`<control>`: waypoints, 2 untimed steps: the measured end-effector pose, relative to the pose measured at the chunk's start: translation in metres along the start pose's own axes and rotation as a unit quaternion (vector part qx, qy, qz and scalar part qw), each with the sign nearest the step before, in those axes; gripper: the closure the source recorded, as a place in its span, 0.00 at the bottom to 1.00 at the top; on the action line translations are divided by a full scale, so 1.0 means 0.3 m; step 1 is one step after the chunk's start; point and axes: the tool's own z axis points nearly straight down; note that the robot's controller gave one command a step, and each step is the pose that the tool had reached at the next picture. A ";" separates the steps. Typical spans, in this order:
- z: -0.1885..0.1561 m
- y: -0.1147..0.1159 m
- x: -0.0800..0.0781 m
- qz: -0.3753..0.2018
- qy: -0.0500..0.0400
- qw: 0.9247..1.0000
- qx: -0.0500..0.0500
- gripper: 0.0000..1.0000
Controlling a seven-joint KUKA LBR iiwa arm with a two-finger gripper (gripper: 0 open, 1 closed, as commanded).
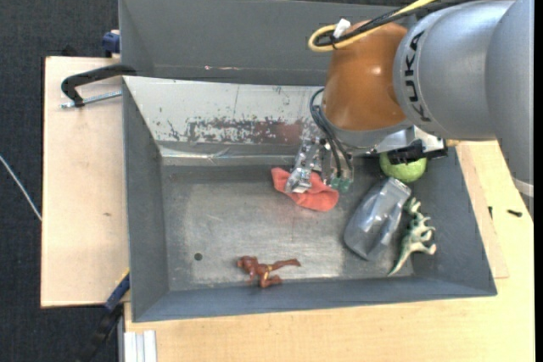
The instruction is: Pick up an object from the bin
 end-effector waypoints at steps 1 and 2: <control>-0.148 0.037 -0.010 -0.012 -0.005 1.000 -0.001 1.00; -0.244 0.027 0.021 -0.010 -0.004 1.000 -0.001 1.00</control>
Offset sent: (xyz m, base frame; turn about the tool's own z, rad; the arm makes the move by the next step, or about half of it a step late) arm -0.0084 0.0073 0.0793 -0.0132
